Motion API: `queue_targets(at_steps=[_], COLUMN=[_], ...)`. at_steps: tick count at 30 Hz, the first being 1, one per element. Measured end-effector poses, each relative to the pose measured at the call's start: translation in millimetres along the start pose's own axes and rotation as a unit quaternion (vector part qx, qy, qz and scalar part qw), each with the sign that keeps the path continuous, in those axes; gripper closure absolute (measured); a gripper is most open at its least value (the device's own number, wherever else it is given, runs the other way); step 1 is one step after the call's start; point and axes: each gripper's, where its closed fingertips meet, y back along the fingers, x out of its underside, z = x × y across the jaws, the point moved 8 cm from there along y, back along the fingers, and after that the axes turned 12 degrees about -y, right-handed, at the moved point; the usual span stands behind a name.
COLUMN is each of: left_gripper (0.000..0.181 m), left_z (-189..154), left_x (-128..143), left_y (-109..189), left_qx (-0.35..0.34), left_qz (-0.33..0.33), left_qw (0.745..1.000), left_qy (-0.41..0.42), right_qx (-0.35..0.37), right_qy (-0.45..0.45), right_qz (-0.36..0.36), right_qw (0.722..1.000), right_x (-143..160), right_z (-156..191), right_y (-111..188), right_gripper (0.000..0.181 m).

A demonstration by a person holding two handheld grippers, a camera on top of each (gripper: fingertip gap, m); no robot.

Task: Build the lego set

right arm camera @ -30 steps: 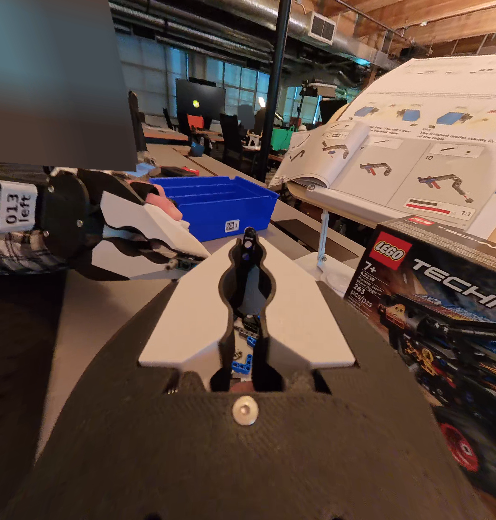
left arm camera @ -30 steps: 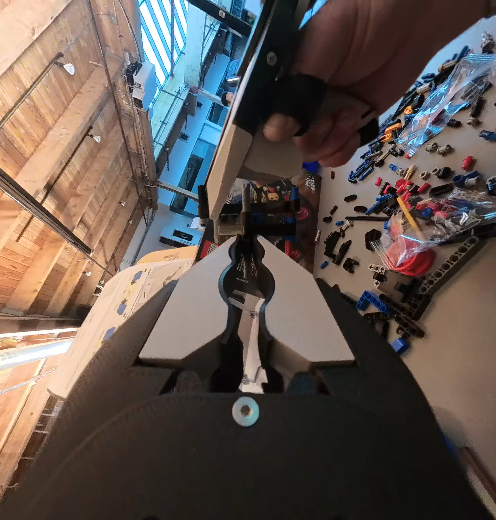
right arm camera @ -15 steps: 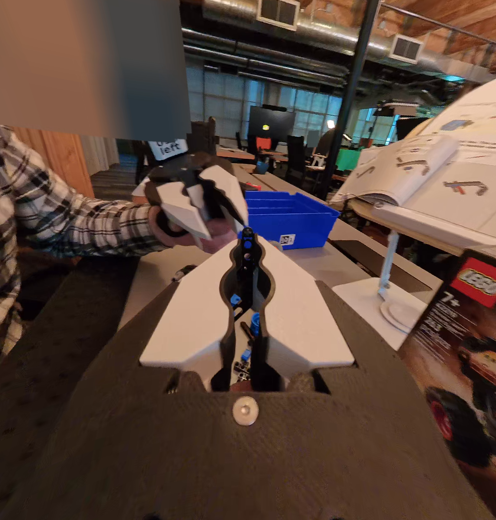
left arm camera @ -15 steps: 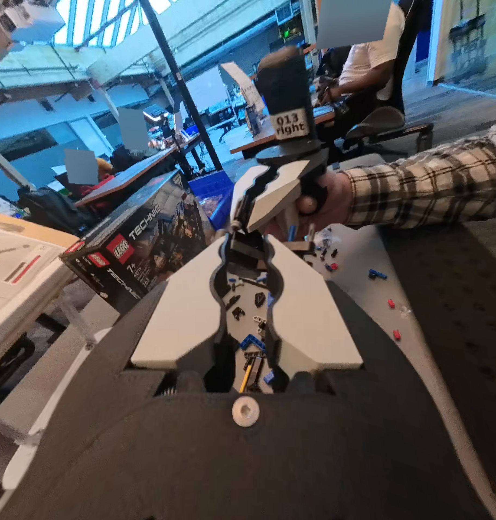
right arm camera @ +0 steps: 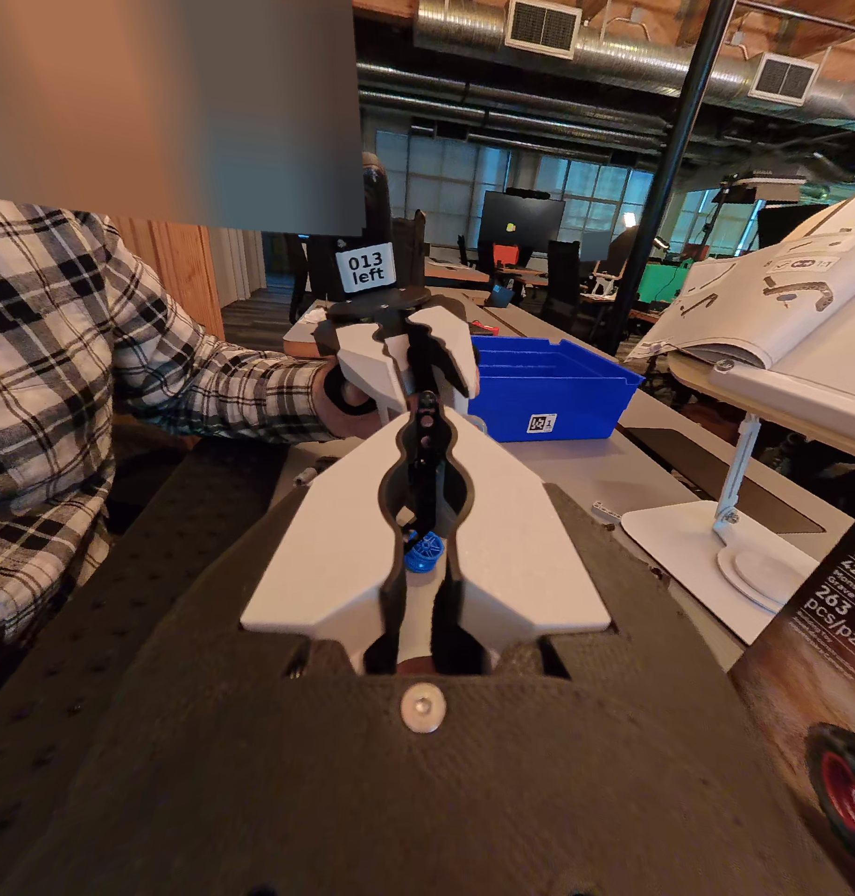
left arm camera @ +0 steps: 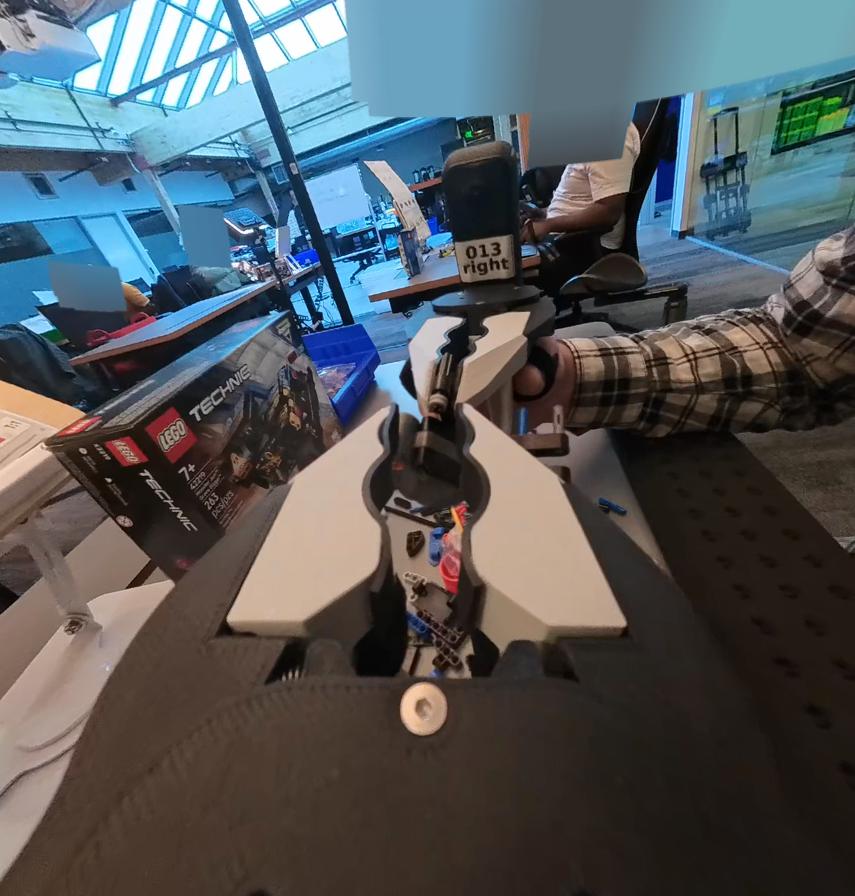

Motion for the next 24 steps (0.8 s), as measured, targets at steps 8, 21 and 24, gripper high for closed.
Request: queue_targets(at_steps=[8,21,24], left_gripper=[0.178,0.178,0.178], left_z=[-4,-4,-3], left_x=[0,-2,-1], left_y=[-2,-2,-2], left_qx=[0.001,-0.01,-0.012], left_qz=[0.006,0.002,0.003], left_qw=[1.0,0.999,0.999], left_qy=[-0.019,-0.032,-0.032], right_qx=[0.003,0.011,0.004], right_qy=[-0.008,-0.026,-0.017], right_qz=[0.0,-0.028,-0.022], right_qw=[1.0,0.999,1.0], right_x=[-1,-9,-9], right_z=[0,-3,1], right_y=[-1,8,7], right_gripper=[0.176,0.17,0.179])
